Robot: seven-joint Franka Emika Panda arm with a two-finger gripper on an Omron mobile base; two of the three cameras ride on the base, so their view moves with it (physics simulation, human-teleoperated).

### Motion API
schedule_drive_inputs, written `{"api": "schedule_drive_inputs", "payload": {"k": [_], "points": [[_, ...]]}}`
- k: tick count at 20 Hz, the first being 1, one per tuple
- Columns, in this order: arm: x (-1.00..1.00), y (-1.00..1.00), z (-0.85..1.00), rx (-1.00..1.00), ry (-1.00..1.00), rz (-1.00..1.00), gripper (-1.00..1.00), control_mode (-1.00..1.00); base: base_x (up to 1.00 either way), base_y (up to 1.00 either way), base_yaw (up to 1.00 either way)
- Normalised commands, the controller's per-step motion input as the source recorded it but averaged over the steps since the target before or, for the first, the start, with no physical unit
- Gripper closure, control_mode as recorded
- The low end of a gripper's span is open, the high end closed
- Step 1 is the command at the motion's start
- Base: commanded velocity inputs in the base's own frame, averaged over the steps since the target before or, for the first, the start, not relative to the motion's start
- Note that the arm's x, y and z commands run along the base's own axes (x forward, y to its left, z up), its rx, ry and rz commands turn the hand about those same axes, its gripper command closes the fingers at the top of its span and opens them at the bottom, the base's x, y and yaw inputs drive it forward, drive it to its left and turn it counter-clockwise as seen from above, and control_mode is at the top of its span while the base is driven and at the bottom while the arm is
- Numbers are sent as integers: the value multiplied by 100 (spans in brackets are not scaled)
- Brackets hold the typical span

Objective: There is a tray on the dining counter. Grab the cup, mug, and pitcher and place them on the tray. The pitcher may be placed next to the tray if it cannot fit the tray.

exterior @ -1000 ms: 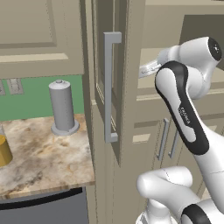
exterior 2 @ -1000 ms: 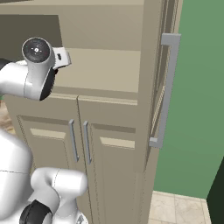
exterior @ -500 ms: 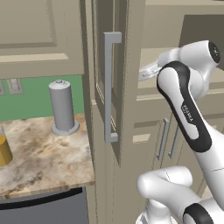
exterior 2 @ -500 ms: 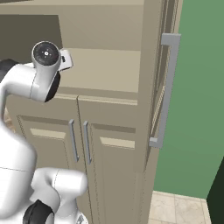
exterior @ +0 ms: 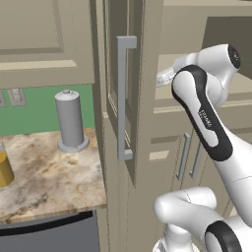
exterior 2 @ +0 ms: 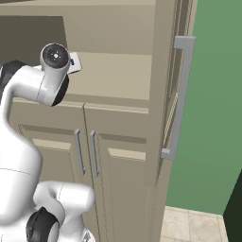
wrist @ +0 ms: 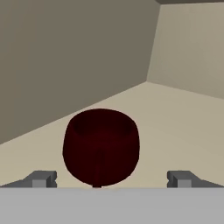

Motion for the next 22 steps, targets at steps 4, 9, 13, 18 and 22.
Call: {"api": "schedule_drive_inputs", "payload": {"k": [4, 9, 13, 18, 22], "points": [[18, 1, 0, 0, 0, 0, -100, -100, 0, 0, 0], [9, 8, -2, 0, 0, 0, -100, -100, 0, 0, 0], [0, 11, -5, 0, 0, 0, -100, -100, 0, 0, 0], [0, 9, -4, 0, 0, 0, -100, -100, 0, 0, 0], [1, 6, -3, 0, 0, 0, -100, -100, 0, 0, 0]]}}
